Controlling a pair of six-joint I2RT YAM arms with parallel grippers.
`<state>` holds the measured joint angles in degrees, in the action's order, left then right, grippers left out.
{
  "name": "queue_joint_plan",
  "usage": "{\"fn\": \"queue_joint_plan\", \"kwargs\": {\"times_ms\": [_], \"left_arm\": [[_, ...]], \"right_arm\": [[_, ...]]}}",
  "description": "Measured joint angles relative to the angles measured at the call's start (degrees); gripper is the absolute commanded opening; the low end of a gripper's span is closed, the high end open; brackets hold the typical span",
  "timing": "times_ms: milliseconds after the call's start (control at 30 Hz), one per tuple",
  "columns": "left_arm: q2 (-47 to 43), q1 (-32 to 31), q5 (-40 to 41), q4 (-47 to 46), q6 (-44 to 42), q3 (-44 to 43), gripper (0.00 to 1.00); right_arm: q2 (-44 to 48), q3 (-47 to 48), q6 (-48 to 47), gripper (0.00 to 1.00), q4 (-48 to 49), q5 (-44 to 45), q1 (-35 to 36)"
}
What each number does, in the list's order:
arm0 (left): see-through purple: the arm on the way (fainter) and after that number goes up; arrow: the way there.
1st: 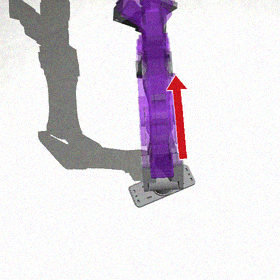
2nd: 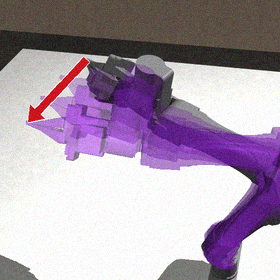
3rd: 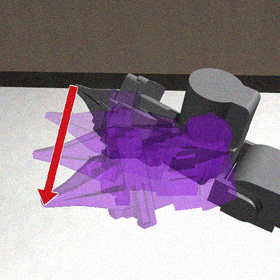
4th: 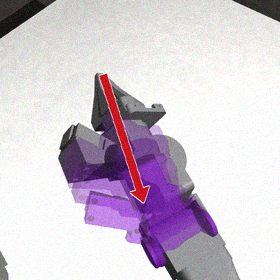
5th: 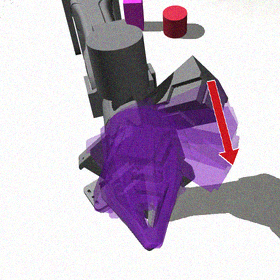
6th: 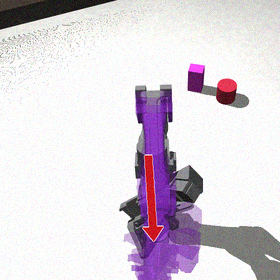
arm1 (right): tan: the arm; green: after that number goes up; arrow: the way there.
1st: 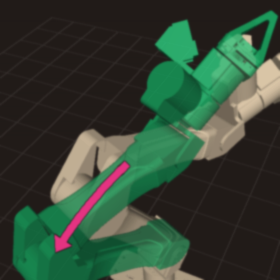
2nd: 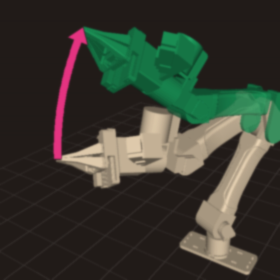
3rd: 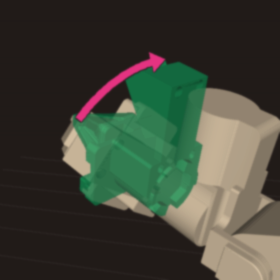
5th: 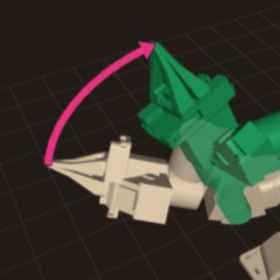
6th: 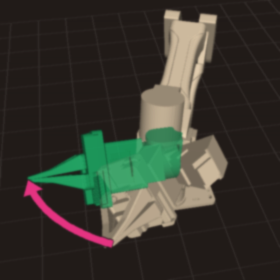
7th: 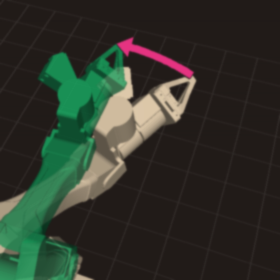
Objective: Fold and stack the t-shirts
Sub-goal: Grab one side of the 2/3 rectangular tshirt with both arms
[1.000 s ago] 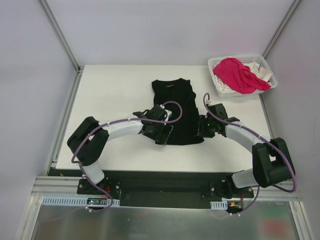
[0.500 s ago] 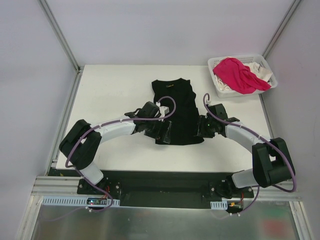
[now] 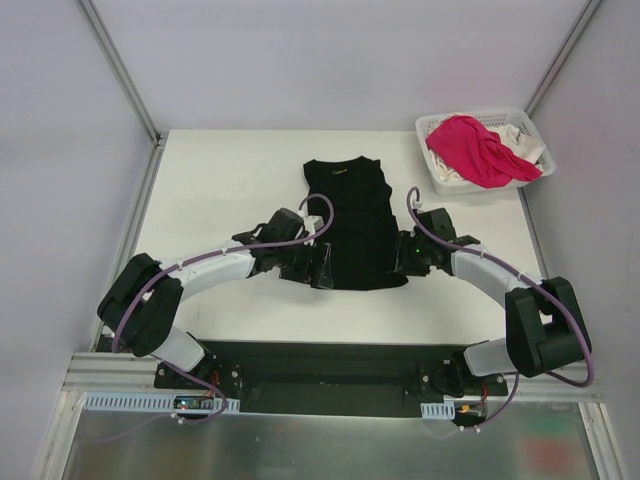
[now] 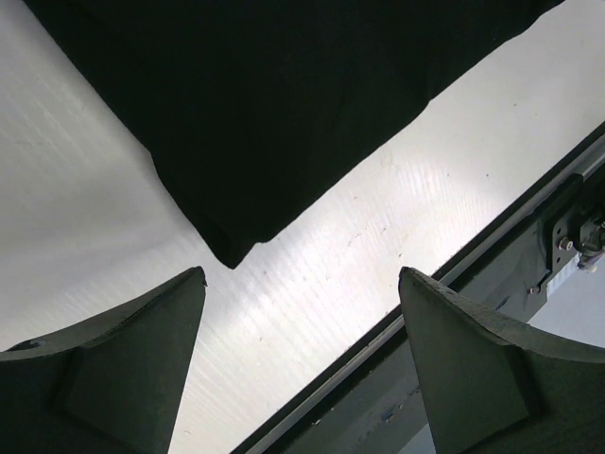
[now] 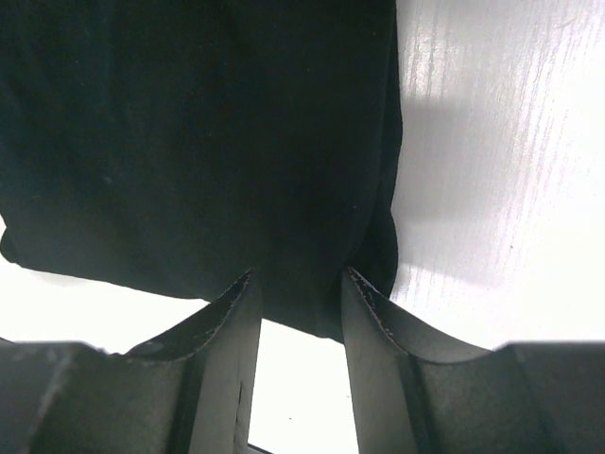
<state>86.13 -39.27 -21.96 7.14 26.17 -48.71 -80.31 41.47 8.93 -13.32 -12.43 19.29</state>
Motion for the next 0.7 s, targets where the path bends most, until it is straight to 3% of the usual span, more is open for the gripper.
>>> {"fn": "queue_joint_plan", "kwargs": {"times_ms": [700], "left_arm": [[5.4, 0.0, -0.3, -2.3, 0.7, 0.4, 0.8]], "right_arm": [[0.2, -3.0, 0.1, 0.41, 3.2, 0.5, -0.5]]}}
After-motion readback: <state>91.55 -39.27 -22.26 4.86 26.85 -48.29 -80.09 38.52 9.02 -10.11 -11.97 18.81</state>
